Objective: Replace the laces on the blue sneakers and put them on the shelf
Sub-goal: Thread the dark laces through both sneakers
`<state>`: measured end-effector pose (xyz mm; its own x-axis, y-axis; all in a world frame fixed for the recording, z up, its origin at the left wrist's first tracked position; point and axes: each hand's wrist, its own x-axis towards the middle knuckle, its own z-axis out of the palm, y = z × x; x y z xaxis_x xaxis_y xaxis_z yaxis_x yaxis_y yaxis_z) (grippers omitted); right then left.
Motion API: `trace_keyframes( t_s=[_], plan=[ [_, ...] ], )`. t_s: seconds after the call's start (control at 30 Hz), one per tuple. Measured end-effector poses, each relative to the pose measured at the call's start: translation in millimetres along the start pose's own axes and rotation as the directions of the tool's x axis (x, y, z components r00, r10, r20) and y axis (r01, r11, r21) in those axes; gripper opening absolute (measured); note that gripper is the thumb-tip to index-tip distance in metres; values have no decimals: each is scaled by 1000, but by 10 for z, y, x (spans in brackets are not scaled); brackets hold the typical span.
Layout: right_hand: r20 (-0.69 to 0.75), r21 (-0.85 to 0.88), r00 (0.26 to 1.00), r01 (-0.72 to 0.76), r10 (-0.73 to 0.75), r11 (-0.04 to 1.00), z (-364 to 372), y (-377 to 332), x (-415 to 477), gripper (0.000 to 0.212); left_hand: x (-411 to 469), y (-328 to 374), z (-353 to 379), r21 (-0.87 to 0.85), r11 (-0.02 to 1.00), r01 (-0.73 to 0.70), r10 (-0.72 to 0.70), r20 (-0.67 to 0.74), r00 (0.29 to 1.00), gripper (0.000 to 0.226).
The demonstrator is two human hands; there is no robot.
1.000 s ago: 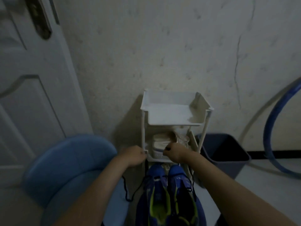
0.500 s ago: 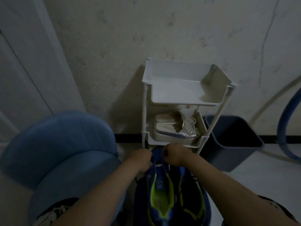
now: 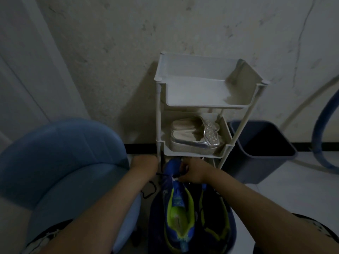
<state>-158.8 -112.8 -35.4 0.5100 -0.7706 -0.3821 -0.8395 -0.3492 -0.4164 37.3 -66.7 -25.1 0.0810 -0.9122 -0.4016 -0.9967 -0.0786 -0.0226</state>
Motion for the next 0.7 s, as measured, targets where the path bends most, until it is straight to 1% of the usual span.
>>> trace_keyframes(
  t_s=[0.07, 0.1, 0.13, 0.2, 0.23, 0.27, 0.3, 0.33, 0.37, 0.4, 0.43, 0.47, 0.53, 0.6, 0.63, 0.7],
  plan=[
    [-3, -48, 1000, 24, -24, 999, 8, -8, -7, 36, -8, -64, 53, -85, 996, -39, 45, 71, 996, 21],
    [-9, -74, 1000, 28, -28, 997, -1, -22, -8, 33, -47, -62, 65, -105, 993, -59, 69, 86, 994, 23],
    [-23, -85, 999, 31, -34, 996, -21, -45, -15, 30, -73, -55, 79, -104, 992, -75, 83, 70, 994, 26],
    [-60, -48, 998, 28, -31, 998, -69, -83, -17, 24, -87, -31, 101, -105, 988, -112, 105, -65, 992, 29],
    [-73, 13, 997, 35, -34, 999, -100, -103, -20, 23, -96, 2, 91, -178, 974, -136, 111, -145, 983, 27],
    [-87, 107, 995, 54, -45, 993, -132, -128, -27, 25, -105, 43, 62, -335, 929, -155, 93, -194, 977, 24],
    [-108, 228, 992, 86, -63, 970, -166, -159, -40, 29, -116, 96, 10, -549, 820, -163, 63, -196, 979, 23],
    [-145, 350, 986, 134, -87, 927, -197, -190, -54, 33, -128, 152, -47, -737, 660, -146, 43, -157, 987, 22],
    [-205, 454, 972, 200, -116, 868, -228, -215, -72, 35, -154, 208, -114, -866, 487, -113, 48, -103, 994, 22],
    [-269, 524, 954, 260, -133, 811, -255, -227, -83, 35, -184, 255, -177, -935, 348, -67, 71, -44, 996, 21],
    [-318, 574, 939, 303, -134, 761, -271, -224, -84, 33, -204, 285, -223, -967, 252, -22, 97, 2, 995, 19],
    [-349, 603, 927, 333, -135, 725, -291, -224, -92, 30, -209, 294, -248, -981, 194, 3, 106, 24, 994, 19],
    [-381, 603, 913, 367, -149, 708, -293, -197, -71, 29, -202, 270, -255, -991, 130, 32, 68, 41, 997, 20],
    [-411, 545, 898, 382, -158, 746, -273, -152, -35, 26, -187, 243, -249, -993, 103, 62, 13, 64, 998, 20],
    [-423, 504, 891, 382, -164, 775, -264, -132, -18, 22, -197, 238, -248, -991, 112, 73, -7, 72, 997, 17],
    [-428, 400, 882, 379, -195, 835, -253, -104, 3, 18, -208, 240, -239, -984, 160, 78, -59, 69, 996, 15]
  ],
)
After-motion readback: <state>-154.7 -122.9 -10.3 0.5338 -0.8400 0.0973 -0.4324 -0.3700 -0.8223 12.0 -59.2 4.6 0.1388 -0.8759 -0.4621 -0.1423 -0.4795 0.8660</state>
